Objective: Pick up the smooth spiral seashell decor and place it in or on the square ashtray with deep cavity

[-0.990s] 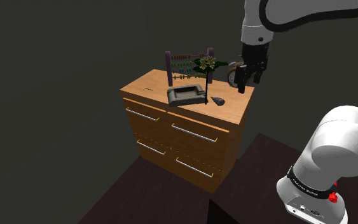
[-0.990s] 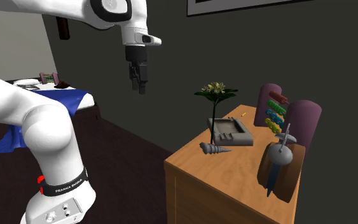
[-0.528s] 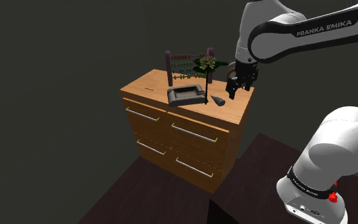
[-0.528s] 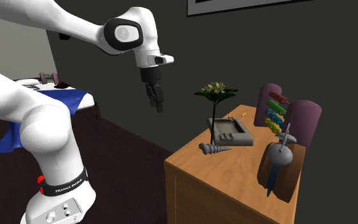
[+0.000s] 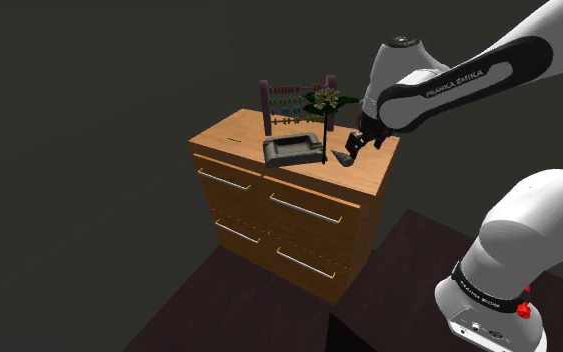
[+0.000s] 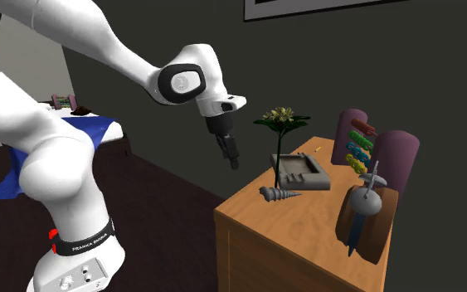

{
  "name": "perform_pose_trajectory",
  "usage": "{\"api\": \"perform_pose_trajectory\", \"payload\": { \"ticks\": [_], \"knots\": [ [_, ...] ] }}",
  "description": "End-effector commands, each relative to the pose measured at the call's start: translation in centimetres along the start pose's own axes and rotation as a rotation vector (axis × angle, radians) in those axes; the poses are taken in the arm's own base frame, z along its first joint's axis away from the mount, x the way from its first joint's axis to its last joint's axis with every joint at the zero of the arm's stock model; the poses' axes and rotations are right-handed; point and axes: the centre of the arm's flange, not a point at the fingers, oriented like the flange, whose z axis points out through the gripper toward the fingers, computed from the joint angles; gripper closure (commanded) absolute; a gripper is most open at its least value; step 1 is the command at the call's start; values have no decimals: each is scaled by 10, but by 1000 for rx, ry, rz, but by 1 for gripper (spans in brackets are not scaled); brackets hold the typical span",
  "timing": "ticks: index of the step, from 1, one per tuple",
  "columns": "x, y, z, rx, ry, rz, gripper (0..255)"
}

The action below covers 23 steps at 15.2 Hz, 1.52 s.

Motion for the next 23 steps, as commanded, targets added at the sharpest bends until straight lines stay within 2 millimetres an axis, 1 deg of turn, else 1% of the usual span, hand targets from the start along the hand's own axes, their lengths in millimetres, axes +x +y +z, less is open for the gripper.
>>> {"api": "perform_pose_trajectory", "payload": {
  "ticks": [1, 5, 12, 13, 21, 22, 23],
  "knots": [
    [9, 7, 18, -6, 43, 29, 0],
    [30, 23, 56, -21, 116, 86, 0],
    [36, 26, 91, -23, 123, 91, 0],
    [37, 26, 99, -23, 123, 91, 0],
    [37, 26, 99, -23, 123, 91, 0],
    [37, 26, 99, -23, 123, 91, 255],
    [37, 26, 99, -23, 123, 91, 255]
  ]
}}
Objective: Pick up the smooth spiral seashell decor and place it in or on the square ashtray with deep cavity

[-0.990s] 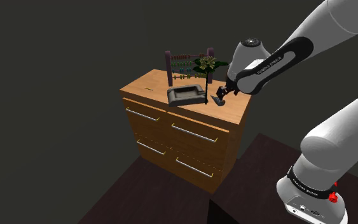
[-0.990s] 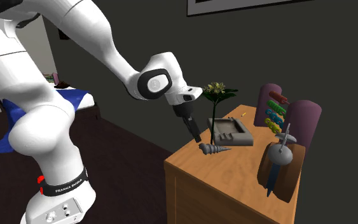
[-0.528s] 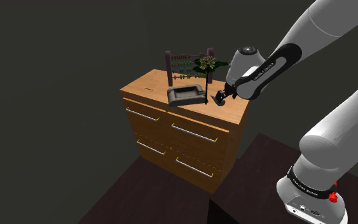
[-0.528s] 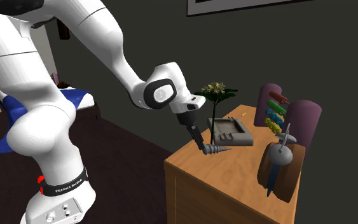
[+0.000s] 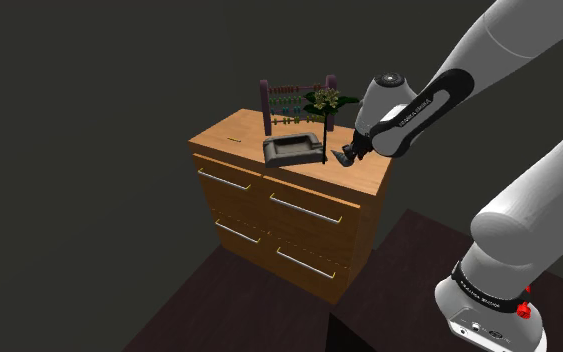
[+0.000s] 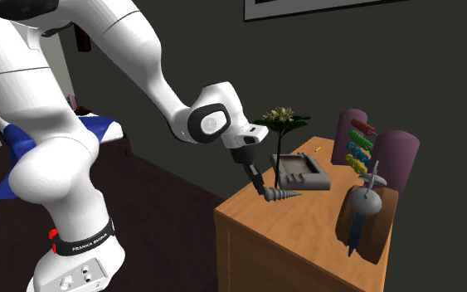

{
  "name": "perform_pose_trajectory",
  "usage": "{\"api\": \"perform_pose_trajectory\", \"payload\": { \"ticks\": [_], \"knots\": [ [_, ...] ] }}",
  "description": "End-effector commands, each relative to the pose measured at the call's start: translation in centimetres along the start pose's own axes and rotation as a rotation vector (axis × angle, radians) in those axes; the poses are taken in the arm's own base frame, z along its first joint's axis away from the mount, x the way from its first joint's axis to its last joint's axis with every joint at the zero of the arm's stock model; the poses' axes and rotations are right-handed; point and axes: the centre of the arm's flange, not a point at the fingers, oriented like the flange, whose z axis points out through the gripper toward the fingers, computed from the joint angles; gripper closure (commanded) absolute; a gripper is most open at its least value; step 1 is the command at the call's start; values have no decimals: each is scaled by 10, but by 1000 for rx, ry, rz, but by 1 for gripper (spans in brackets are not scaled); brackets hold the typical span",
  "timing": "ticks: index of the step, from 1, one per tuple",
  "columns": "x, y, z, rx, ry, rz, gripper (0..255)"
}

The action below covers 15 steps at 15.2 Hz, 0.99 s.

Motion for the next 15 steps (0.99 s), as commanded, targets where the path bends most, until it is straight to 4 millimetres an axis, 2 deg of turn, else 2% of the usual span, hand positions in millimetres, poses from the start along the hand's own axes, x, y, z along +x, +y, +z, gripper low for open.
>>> {"api": "perform_pose_trajectory", "payload": {
  "ticks": [1, 8, 9, 15],
  "knots": [
    [0, 0, 0, 0, 0, 0, 255],
    [0, 0, 0, 0, 0, 0, 255],
    [0, 0, 0, 0, 0, 0, 0],
    [103, 6, 35, 111, -194, -167, 0]
  ]
}}
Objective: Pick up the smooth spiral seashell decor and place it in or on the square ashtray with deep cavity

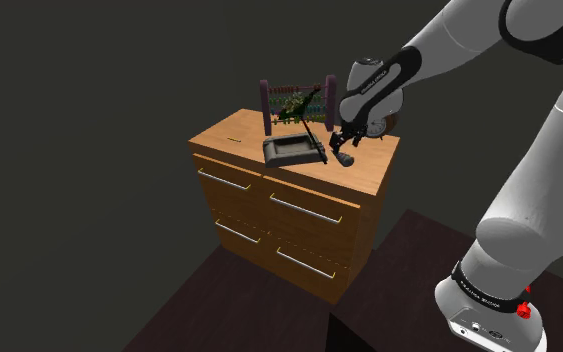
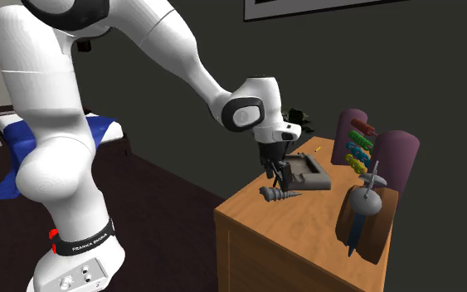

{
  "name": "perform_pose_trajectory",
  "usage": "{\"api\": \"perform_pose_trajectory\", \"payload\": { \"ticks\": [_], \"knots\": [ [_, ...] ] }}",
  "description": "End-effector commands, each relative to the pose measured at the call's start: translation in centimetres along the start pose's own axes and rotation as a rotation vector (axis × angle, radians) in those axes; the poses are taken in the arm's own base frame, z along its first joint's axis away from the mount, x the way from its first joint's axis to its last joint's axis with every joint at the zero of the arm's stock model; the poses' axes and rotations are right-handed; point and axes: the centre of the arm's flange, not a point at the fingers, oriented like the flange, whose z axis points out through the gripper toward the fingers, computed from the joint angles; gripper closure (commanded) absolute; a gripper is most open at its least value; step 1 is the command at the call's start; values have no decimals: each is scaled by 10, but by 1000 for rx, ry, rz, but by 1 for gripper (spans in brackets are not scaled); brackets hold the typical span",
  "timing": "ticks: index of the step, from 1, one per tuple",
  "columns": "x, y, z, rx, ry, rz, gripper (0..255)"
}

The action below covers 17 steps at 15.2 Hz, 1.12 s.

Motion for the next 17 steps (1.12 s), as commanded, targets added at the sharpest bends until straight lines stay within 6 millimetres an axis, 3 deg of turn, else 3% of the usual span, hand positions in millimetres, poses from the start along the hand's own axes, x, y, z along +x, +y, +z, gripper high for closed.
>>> {"api": "perform_pose_trajectory", "payload": {
  "ticks": [1, 9, 16, 17],
  "knots": [
    [28, 4, 9, 38, -54, -52, 0],
    [25, 3, 49, 38, -54, -52, 0],
    [25, 3, 49, 38, -54, -52, 0],
    [25, 3, 49, 38, -54, -52, 255]
  ]
}}
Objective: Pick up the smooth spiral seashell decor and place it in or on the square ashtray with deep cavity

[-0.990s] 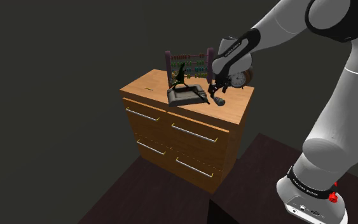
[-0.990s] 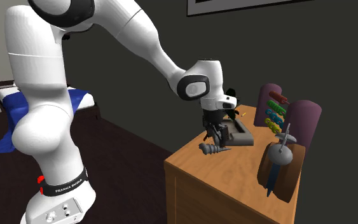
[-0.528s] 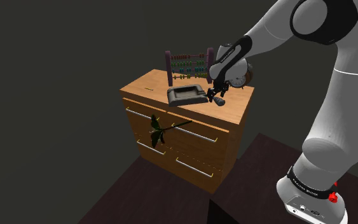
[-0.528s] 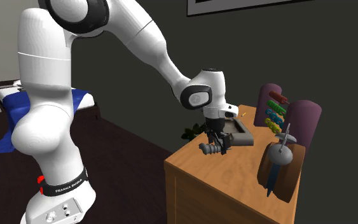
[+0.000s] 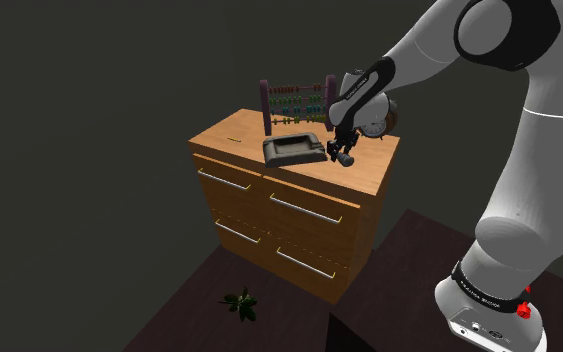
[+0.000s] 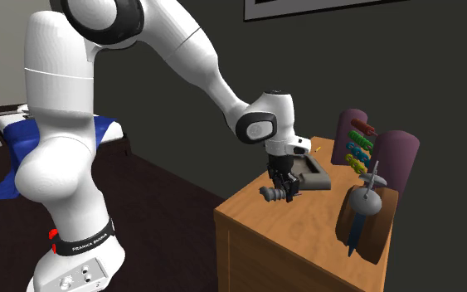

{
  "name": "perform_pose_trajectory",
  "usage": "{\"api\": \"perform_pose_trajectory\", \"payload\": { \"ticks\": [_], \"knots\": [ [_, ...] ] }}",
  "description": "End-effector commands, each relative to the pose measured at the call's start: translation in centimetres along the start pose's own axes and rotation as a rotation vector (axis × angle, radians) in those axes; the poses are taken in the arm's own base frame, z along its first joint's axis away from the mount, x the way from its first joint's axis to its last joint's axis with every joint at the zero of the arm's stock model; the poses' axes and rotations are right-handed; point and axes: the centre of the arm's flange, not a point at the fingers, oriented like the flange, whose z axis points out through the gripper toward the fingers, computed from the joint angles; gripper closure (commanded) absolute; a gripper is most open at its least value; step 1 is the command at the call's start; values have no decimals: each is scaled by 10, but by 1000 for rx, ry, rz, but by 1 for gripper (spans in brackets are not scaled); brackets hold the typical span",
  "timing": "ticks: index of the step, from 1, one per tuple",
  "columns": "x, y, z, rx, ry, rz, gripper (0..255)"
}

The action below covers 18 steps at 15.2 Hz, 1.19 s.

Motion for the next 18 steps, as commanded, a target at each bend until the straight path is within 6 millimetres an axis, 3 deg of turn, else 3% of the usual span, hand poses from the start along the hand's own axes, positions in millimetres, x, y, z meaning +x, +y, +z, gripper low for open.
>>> {"api": "perform_pose_trajectory", "payload": {
  "ticks": [1, 9, 18],
  "knots": [
    [0, 0, 0, 0, 0, 0, 255],
    [0, 0, 0, 0, 0, 0, 255],
    [7, 1, -47, 0, 0, 0, 255]
  ]
}}
